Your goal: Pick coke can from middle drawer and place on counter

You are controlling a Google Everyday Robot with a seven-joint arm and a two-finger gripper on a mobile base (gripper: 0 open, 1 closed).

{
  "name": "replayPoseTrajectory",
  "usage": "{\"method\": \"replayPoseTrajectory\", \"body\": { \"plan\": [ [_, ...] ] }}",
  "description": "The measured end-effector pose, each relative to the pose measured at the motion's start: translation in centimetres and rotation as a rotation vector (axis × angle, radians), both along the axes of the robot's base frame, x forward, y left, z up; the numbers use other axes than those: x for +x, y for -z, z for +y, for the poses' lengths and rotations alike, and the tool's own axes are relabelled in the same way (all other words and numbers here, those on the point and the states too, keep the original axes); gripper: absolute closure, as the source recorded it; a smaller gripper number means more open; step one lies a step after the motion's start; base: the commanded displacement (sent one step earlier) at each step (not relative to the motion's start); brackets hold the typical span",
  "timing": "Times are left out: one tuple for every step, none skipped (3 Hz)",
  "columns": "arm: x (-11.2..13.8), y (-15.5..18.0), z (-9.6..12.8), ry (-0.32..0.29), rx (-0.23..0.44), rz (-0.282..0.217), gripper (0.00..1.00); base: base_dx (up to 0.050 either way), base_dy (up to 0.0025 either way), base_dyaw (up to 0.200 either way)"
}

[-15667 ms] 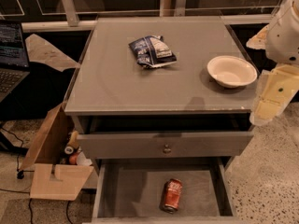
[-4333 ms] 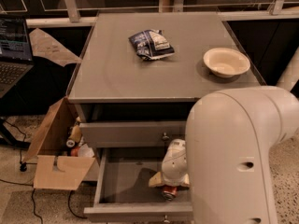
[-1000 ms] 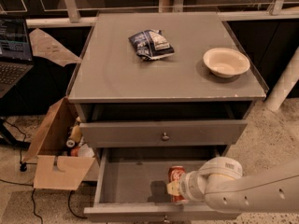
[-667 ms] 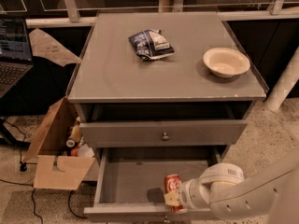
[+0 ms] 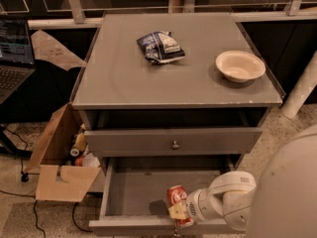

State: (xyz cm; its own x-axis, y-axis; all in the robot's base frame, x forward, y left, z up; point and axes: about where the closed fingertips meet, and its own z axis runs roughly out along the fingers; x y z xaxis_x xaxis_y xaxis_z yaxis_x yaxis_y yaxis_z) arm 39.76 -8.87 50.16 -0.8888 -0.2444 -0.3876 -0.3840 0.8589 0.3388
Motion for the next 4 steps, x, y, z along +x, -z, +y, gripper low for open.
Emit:
{"method": "replayPoseTrajectory", "body": {
  "plan": [
    [-0.6, -2.3, 1.3, -0.083, 0.073, -0.036, 1.00, 0.000, 0.00000, 0.000],
    [-0.4, -6.8, 1.6, -0.147, 0.154, -0.110, 1.00, 0.000, 0.00000, 0.000],
    [0.5, -11.2, 0.5, -0.192, 0.239, -0.190, 1.00, 0.000, 0.00000, 0.000],
    [0.1, -15.2, -0.5, -0.318, 0.287, -0.271, 1.00, 0.000, 0.00000, 0.000]
  ]
}}
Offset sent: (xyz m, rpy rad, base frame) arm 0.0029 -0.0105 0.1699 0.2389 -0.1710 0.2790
